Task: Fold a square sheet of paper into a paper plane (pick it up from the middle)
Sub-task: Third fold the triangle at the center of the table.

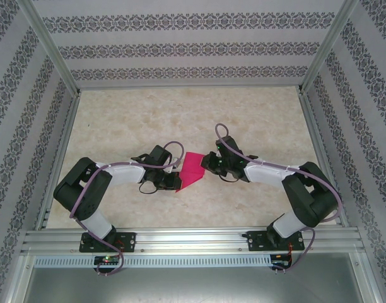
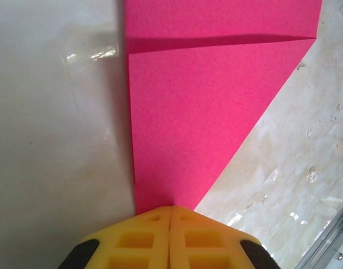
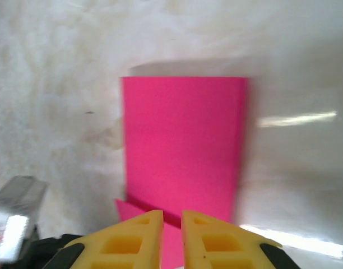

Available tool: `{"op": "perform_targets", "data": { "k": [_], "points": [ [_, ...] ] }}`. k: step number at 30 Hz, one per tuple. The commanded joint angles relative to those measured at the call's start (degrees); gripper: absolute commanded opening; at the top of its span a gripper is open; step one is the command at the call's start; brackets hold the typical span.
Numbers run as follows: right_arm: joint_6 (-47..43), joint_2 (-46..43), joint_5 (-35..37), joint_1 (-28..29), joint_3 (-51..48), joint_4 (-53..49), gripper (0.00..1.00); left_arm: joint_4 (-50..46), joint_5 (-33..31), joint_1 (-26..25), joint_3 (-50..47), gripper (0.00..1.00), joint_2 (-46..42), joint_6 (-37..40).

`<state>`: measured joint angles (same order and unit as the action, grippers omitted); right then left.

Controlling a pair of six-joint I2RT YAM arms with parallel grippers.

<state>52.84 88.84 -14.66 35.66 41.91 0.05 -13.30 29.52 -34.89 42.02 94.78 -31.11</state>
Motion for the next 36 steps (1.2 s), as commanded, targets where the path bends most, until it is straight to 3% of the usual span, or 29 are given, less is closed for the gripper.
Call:
{"op": "perform_targets", "data": {
  "k": [1, 10, 20, 25, 36],
  "points": [
    [0.8, 3.5, -1.2, 3.4, 2.4, 2.5, 0.17, -7.1, -4.2, -0.1, -1.9, 0.09, 3.4, 1.8],
    [2.4, 13.0, -0.4, 6.0, 2.4, 4.4, 0.14, -8.8, -3.5, -0.2, -0.3, 0.1, 1.2, 1.6],
    [0.9, 13.3, -0.5, 5.6, 0.1, 3.8, 0.11, -12.3, 0.5, -0.2, 7.1, 0.17, -7.1, -1.5],
    [1.5, 13.1, -0.9, 5.4, -0.5, 5.2, 0.11, -5.5, 8.2, -0.2, 9.1, 0.18, -3.0, -6.9],
    [3.2, 13.6, -1.1, 5.2, -1.1, 7.2, 0.11, 0.6, 9.7, -0.2, 8.7, 0.18, 4.8, -9.7]
  ]
}}
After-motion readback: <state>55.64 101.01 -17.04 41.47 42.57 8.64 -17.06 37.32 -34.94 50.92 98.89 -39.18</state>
